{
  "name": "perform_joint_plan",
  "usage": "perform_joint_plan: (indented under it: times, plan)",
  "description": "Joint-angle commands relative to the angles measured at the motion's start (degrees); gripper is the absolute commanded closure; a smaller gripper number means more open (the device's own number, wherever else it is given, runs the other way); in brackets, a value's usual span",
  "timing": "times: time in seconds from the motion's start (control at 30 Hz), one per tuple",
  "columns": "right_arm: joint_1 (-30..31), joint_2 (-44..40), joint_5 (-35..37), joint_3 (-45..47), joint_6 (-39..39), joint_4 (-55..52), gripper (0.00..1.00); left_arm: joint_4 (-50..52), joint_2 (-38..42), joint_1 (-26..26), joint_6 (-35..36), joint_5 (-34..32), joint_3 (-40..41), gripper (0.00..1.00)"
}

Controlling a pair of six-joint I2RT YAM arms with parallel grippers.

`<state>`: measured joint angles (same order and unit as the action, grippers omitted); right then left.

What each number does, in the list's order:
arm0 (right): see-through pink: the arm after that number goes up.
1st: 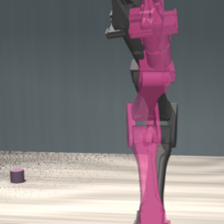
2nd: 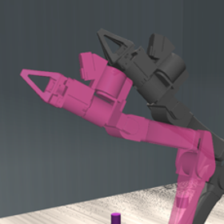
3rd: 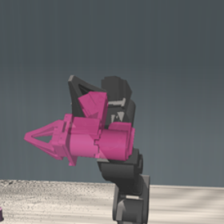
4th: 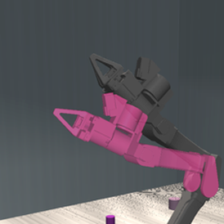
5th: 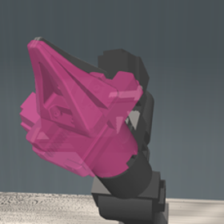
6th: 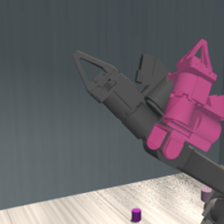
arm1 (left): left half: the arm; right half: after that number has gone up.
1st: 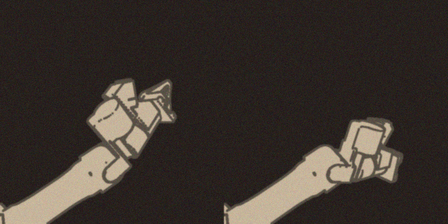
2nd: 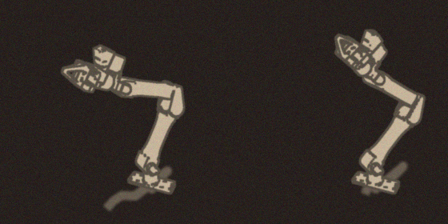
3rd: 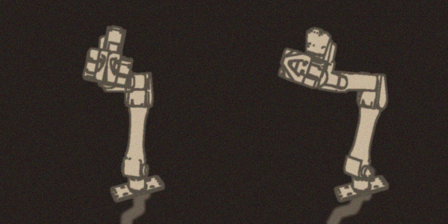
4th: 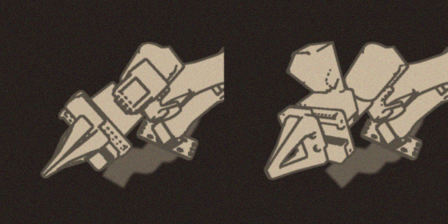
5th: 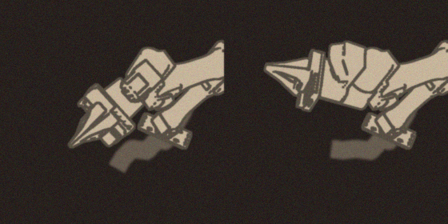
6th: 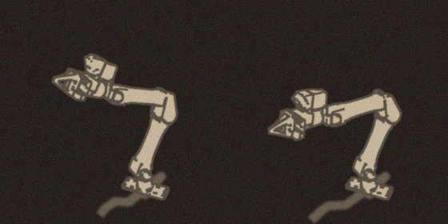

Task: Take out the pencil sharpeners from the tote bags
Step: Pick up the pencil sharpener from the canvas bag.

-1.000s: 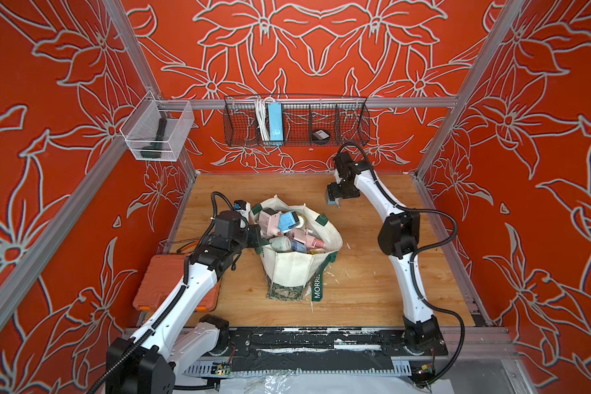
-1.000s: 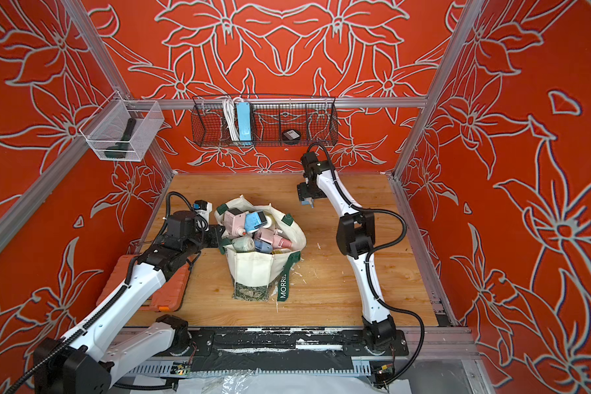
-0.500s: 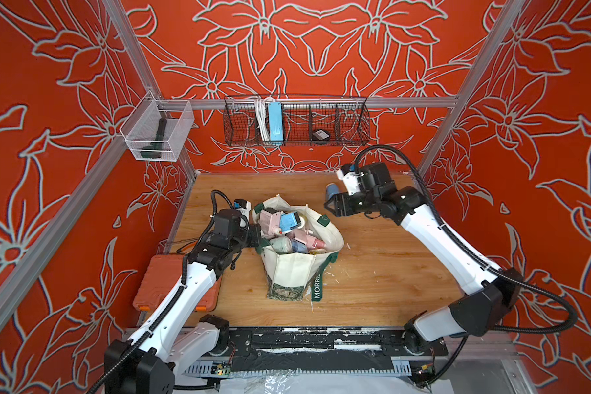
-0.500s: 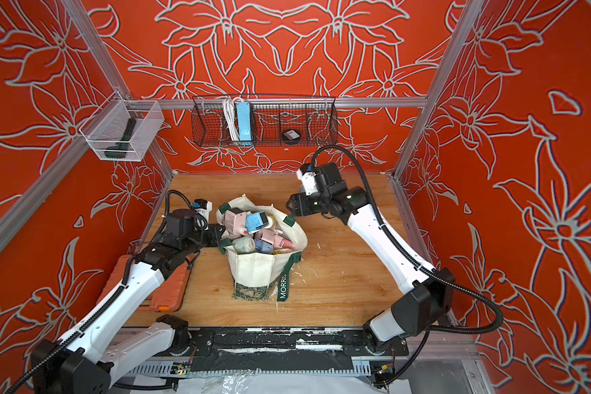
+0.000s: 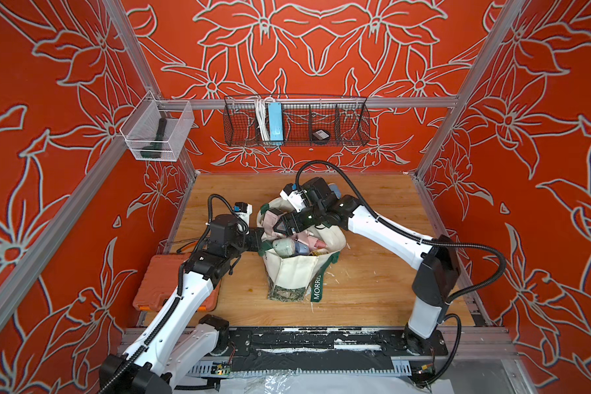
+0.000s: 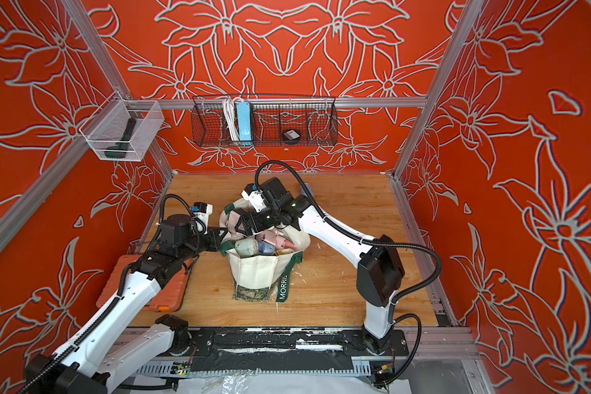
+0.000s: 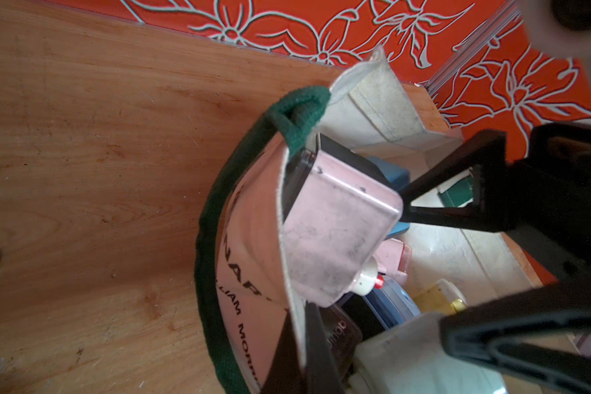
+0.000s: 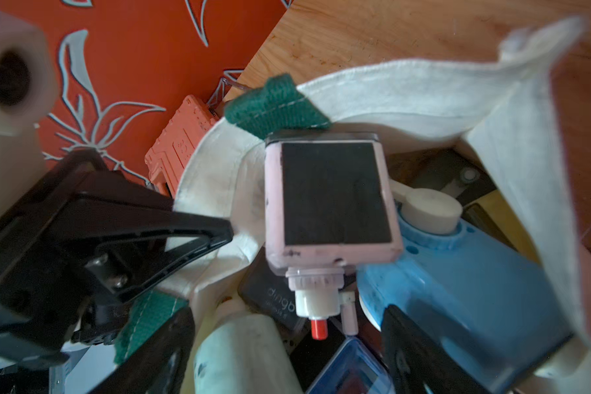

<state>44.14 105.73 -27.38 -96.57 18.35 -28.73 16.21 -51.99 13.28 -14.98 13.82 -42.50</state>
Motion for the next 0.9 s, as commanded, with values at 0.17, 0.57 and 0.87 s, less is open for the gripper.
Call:
perform_joint_plan:
  times: [0.17, 0.57, 0.87]
  plan:
    - [-0.54, 7.21, 4.55, -9.03, -3.40, -3.06, 0.08, -5.26, 2.59, 0.87, 1.27, 3.42, -0.93, 1.00]
    - [-0.54, 13.36, -3.53, -14.84, -4.60, -5.81, 0.26, -5.09, 2.99, 0.87, 1.27, 2.61, -0.74, 1.00]
    - [-0.54, 7.55, -1.55, -12.85, -5.70, -5.43, 0.51, -4.69, 3.51, 0.87, 1.22, 1.14, -0.62, 1.00]
